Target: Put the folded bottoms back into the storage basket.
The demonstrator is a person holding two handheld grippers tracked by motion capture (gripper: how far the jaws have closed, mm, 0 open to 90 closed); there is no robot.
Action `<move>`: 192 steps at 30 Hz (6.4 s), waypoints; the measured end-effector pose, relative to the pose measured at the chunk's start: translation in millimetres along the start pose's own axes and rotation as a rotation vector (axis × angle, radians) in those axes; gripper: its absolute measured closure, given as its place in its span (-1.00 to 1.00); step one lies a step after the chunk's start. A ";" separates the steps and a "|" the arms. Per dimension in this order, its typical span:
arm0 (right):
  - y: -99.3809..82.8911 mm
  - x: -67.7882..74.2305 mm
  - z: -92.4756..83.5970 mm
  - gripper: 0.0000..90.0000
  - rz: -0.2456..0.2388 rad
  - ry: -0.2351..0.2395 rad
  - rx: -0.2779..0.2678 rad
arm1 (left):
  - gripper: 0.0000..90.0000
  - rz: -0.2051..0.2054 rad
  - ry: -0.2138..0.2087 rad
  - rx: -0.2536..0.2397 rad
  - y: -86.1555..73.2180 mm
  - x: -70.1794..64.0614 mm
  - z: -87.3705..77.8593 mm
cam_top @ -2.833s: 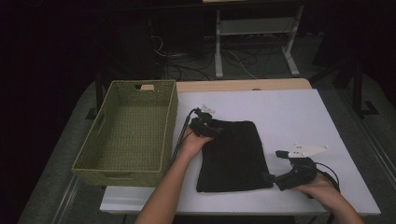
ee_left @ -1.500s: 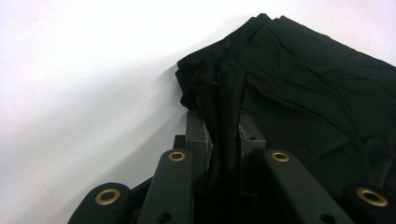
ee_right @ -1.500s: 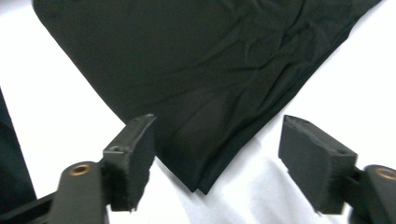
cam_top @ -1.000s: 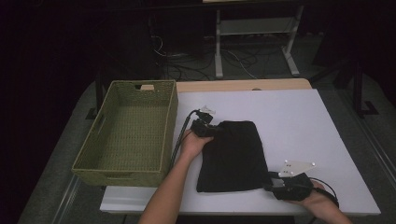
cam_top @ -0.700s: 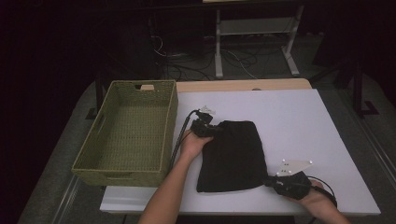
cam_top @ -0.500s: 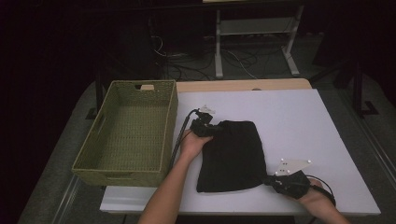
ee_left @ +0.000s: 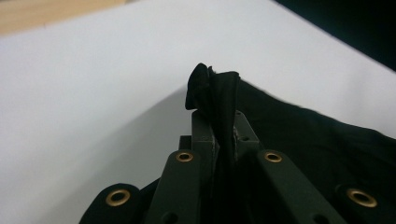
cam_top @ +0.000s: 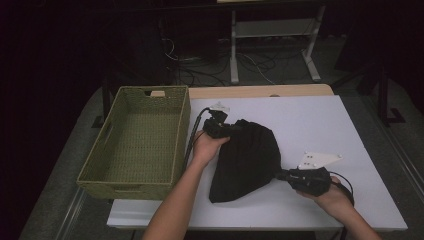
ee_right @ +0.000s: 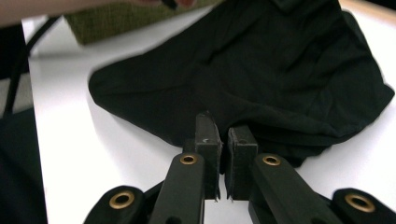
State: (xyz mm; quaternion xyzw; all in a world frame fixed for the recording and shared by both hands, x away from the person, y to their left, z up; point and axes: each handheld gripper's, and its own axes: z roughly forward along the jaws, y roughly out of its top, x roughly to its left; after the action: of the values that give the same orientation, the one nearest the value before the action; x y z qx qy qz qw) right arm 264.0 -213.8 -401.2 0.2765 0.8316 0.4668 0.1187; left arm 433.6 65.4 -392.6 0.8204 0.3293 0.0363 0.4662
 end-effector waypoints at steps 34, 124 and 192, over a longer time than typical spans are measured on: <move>151.9 -20.2 -21.1 0.90 -0.092 0.037 -0.174 | 0.85 0.098 -0.026 -0.056 121.1 -46.0 -75.9; 272.1 90.5 223.2 0.89 -0.200 0.313 -0.009 | 0.85 -0.124 0.243 -0.146 -21.9 140.1 -270.1; 230.9 57.5 203.9 -0.09 -0.087 0.286 0.020 | -0.40 -0.250 0.352 -0.113 -49.2 159.1 -239.0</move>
State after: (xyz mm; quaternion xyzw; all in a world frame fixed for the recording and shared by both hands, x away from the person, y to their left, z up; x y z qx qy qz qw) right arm 390.5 58.9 -312.5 0.1719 0.8560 0.4873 0.0165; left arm 445.3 351.0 -336.3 0.7267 0.5021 0.1392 0.4477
